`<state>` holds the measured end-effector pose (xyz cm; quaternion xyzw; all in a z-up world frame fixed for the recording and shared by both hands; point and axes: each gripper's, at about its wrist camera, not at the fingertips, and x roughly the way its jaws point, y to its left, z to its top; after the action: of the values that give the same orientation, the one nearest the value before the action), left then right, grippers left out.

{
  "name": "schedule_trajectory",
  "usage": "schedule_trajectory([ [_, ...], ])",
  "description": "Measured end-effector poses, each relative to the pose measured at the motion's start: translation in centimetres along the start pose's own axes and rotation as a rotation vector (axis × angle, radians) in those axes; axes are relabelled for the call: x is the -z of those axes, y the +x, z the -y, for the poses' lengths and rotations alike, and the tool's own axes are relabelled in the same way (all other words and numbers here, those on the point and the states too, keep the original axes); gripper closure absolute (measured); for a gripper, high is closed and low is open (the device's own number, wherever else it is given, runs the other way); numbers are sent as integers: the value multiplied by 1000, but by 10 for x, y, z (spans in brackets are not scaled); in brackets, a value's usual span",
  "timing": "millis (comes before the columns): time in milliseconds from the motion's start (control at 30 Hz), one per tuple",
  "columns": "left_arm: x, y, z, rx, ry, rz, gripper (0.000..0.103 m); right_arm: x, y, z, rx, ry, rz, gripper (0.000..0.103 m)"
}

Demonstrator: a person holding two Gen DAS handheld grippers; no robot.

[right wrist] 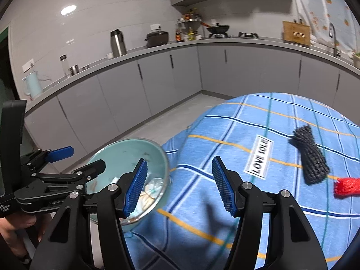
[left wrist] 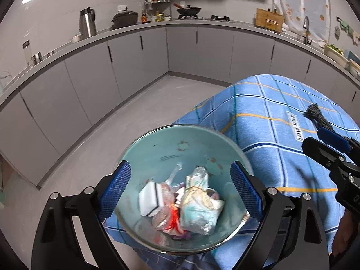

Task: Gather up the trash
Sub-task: 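Move both tools back toward the black and red mesh nets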

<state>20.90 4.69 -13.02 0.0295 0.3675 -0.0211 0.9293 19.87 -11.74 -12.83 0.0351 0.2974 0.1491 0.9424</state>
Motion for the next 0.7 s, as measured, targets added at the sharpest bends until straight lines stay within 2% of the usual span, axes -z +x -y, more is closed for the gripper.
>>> schedule_trajectory([
  [433,-23,0,60,81,77,37,9,5,-20,61,140,118,15,43],
  [700,-40,5,113,145,142,58,9,14,-41,115,289,223,15,43],
])
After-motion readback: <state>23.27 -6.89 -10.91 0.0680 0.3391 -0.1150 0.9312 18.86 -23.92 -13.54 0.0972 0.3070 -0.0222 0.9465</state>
